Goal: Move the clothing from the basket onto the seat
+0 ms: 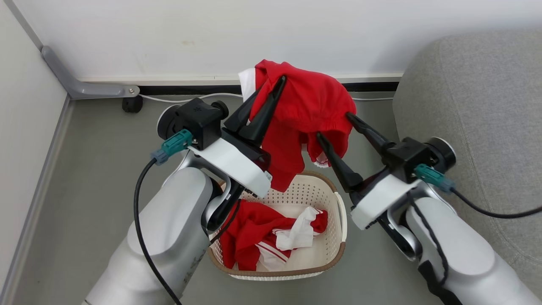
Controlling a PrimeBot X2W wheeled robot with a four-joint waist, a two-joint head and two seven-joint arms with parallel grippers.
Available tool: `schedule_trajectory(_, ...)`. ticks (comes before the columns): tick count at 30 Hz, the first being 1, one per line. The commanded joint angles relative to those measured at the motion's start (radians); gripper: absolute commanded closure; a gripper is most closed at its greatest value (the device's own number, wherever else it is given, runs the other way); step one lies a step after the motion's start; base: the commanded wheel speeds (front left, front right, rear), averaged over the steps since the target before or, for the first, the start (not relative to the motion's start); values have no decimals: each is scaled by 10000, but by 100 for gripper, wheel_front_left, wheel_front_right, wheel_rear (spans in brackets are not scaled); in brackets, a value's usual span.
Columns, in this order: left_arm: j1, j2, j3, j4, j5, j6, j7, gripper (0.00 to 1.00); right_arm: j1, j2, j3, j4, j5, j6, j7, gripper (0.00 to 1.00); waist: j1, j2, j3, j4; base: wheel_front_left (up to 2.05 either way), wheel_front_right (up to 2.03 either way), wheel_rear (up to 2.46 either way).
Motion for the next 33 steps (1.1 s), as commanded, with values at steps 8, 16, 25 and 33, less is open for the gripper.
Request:
schedule_trajectory(8,-569,41,59,-332,-164,26,-87,100,-1150,788,631,1210,-1060,69,-61,0,0,0,50,170,0,0,0)
schedule_trajectory(16,-574,-51,-152,-319,-279,17,-114,100,-1653,1217,155,2172,-1937,69,-61,0,0,0,91,287,0,0,0)
schedule_trajectory(25,-559,-107,-163,-123,-338,16,-185,47,-1631,1366,-243,1902,-1715,69,-61,100,0,0,205,268,0,0,0)
schedule_trajectory(33,-409,-122,-95,57,-193,6,-223,0,-1314,1370,-603,1295,-1049,69,-61,100,0,0,292,64,0,0,0)
